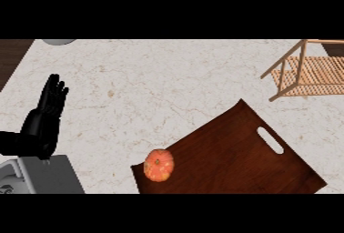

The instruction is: Pick the pear from the tray and place it in the tiered shelf

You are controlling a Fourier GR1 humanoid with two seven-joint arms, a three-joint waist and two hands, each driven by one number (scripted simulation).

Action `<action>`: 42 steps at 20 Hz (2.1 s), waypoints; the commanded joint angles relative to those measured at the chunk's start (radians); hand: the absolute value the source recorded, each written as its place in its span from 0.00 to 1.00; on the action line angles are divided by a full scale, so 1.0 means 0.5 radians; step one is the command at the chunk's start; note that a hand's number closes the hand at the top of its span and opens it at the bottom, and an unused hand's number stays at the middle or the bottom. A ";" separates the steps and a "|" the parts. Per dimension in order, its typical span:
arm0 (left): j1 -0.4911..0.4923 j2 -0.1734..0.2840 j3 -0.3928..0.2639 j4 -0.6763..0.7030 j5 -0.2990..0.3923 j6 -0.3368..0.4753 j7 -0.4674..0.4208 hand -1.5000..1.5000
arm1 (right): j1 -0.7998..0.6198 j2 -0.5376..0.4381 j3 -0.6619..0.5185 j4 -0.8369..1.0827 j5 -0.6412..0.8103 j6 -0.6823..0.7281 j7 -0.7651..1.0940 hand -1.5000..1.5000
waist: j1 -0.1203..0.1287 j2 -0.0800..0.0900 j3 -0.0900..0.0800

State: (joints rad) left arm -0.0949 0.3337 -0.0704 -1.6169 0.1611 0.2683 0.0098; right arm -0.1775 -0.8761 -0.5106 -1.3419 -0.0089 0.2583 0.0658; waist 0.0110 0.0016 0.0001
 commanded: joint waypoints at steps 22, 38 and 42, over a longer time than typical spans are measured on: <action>0.060 -0.054 0.011 -0.011 0.008 -0.056 0.069 0.50 | -1.172 0.196 0.290 1.814 0.584 -0.604 -0.818 1.00 | 0.064 0.020 0.004; -0.017 -0.088 -0.053 -0.040 -0.043 0.023 0.165 0.50 | -1.388 0.129 0.088 2.195 0.400 -0.284 -1.055 0.00 | 0.058 0.025 0.007; -0.004 -0.033 -0.030 -0.072 -0.019 0.005 0.195 0.50 | -1.491 -0.127 -0.084 2.230 0.228 -0.033 -0.941 0.00 | 0.052 0.020 0.008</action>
State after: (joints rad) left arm -0.1142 0.3085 -0.0855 -1.6244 0.1445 0.2682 0.0150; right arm -0.8979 -0.8661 -0.4950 -0.2426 0.1620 0.1631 -0.4093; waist 0.0396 0.0141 0.0038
